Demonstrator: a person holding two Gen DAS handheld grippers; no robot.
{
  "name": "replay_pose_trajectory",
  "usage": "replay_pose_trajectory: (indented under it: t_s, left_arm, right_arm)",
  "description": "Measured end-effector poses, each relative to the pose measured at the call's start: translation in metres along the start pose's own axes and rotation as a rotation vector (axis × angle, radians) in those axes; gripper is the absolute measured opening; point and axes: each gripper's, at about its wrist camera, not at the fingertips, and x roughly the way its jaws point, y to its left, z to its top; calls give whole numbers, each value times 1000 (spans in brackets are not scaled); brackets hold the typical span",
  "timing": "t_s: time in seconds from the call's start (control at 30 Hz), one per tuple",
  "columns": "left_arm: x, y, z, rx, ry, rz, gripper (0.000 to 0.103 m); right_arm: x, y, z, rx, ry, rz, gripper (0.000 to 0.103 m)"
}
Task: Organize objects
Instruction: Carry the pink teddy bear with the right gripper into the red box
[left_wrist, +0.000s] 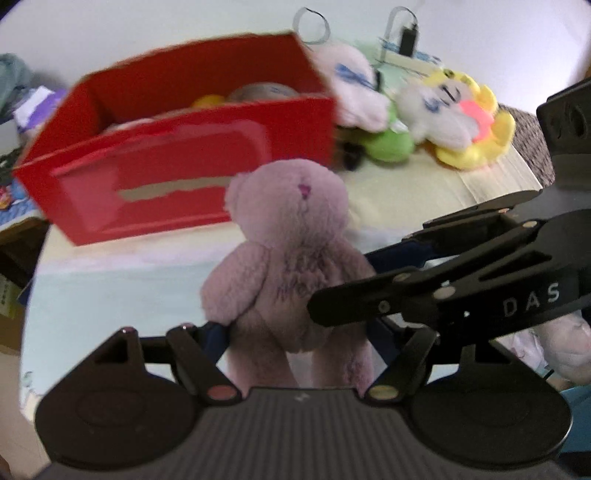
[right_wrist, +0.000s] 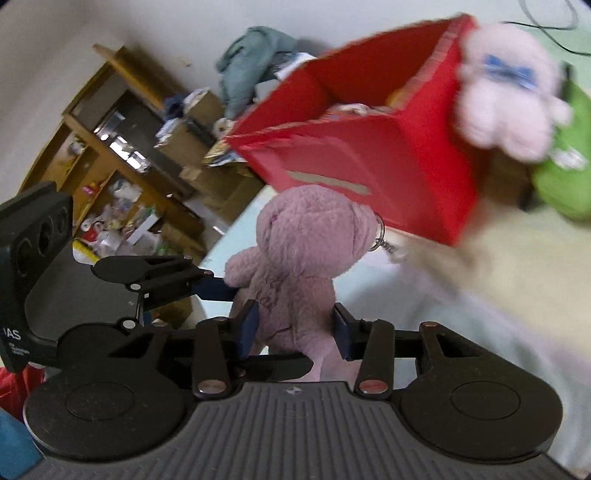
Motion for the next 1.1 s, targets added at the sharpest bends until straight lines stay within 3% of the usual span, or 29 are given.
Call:
replay_pose_trajectory:
  t_s: [0.13, 0.3, 0.5, 0.63, 0.9, 1.1]
  left_arm:
    - [-22, 29, 2, 3, -44, 16, 77]
    - [-56, 67, 13, 78, -115, 37, 78]
    - [-82, 116, 33, 135, -230, -6, 78]
    - [-85, 135, 54, 195, -299, -38, 78]
    - [-62, 157, 109, 274, -361, -75, 80]
    - [-28, 170, 139, 242, -327, -72, 80]
  right_arm:
    - [16, 22, 18, -23, -21, 36, 45]
    - [37, 55, 41, -35, -97, 63, 44]
    - [52, 80, 69, -31, -225, 40, 43]
    - [59, 88, 90, -33, -324, -20, 42]
    - [71, 79, 130, 15, -448, -186, 42]
    - [92, 59, 159, 49, -441, -262, 42]
